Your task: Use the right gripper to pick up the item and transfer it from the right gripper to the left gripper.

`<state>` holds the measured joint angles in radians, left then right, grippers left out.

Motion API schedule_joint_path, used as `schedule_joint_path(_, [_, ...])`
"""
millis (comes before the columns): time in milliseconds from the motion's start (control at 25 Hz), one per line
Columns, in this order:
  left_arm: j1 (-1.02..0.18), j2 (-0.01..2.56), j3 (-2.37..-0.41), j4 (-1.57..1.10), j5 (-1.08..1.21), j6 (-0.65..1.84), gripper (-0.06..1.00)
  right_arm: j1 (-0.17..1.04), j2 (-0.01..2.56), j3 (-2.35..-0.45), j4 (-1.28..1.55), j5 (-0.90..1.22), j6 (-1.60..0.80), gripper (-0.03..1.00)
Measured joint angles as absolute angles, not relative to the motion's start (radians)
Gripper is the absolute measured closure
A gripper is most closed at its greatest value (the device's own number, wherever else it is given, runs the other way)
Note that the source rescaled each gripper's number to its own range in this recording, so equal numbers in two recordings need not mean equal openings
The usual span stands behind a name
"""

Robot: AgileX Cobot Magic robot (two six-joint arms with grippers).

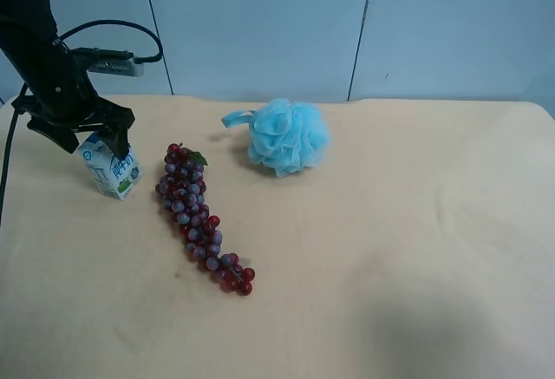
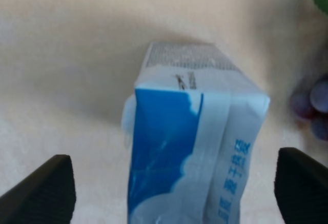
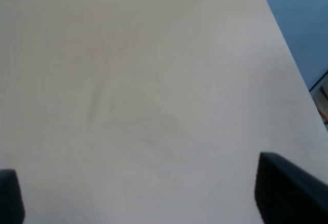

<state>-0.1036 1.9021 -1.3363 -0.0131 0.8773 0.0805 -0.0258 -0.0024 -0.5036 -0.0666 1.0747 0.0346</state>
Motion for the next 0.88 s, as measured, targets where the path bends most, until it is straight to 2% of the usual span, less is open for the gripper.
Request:
schedule_joint_path(360, [-0.104,1.821,-1.359,-0.013,0.943,0.080,0.18,-0.026,-0.002,-0.504,-0.067,1.075,0.035,0.18])
schedule_joint_path(600, [-0.104,1.679,-1.359,-0.012,0.945,0.081,0.11,-0.026,-0.002,-0.504,-0.067,1.075,0.035,0.18])
schedule_joint_path(880, [-0.104,1.472,-1.359,0.059,0.995,0.084,0.09,-0.026,-0.002,-0.504,-0.067,1.075,0.035,0.18])
